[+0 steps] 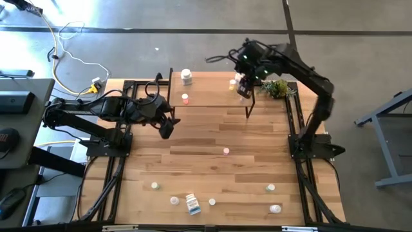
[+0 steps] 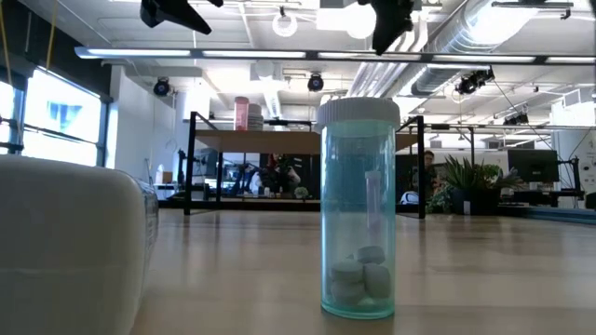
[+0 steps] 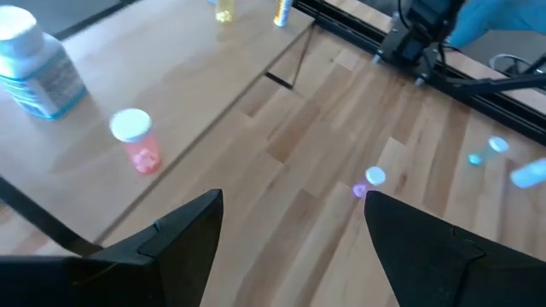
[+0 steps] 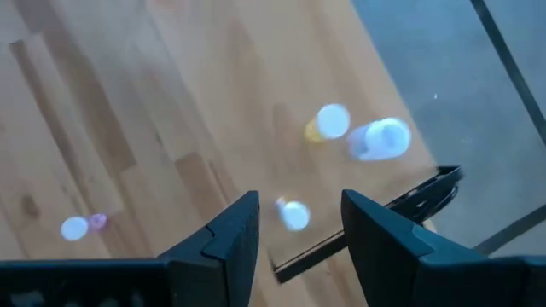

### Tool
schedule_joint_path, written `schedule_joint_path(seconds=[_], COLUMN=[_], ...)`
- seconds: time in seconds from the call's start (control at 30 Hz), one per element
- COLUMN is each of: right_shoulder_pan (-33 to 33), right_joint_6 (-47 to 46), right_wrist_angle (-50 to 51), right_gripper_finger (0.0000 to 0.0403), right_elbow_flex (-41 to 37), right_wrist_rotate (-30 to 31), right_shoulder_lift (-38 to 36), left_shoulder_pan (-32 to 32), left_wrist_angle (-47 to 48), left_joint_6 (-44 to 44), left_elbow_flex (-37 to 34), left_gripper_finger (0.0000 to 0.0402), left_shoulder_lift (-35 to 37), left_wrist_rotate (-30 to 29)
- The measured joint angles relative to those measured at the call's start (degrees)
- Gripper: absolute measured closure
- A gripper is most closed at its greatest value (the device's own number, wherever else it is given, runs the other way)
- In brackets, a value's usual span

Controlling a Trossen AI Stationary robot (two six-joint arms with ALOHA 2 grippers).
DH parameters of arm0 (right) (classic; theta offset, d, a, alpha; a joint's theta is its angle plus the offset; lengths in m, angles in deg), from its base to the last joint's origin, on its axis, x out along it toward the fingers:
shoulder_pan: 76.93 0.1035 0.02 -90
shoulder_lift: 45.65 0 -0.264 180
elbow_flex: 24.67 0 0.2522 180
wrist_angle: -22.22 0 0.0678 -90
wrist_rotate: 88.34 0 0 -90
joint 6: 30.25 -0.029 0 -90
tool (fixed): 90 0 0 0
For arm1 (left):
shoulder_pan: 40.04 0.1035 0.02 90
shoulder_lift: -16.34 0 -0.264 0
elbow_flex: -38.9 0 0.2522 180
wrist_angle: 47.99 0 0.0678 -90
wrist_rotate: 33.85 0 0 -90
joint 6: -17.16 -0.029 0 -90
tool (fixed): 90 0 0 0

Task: Pick and place medicine bottles onto shelf by color
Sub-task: Put the left blue pill bottle on the shelf

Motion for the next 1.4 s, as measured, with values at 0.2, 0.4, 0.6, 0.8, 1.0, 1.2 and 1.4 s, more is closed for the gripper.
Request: schedule_joint_path(seconds=[0.2,0.4,0.6,0.8,1.0,1.2,1.4], right_shoulder_pan=[1.9,3.2,4.6,5.6,5.6,5.6,5.6], right_joint_6=[-4.3,-9.1,-14.2,-19.5,-25.0,-28.4,-31.0], right_wrist_angle=[-10.1,-16.1,-19.8,-20.5,-21.0,-21.7,-22.7], right_gripper_finger=[0.0245,0.0245,0.0245,0.0245,0.0245,0.0245,0.0245], right_elbow_flex=[-17.4,-28.3,-36.4,-42.4,-46.9,-49.7,-50.8], right_wrist_rotate=[0.0,0.0,-0.1,-0.2,-0.2,-0.1,-0.2], right_shoulder_lift=[-11.9,-20.6,-27.5,-32.3,-35.6,-37.0,-37.1], left_shoulder_pan=[-0.3,-2.0,-5.1,-9.4,-14.7,-21.1,-27.4], left_wrist_angle=[0.0,0.0,0.0,0.8,1.6,4.8,6.8], left_joint_6=[0.0,1.3,4.6,10.9,18.4,25.1,31.7], left_elbow_flex=[-0.1,-2.3,-5.2,-8.3,-11.5,-11.8,-11.8], left_gripper_finger=[0.0124,0.0124,0.0124,0.0124,0.0124,0.0124,0.0124], left_shoulder_lift=[0.0,0.0,0.0,0.0,0.0,-0.7,-0.6], left_wrist_rotate=[1.2,1.1,0.9,0.9,1.1,1.5,1.4])
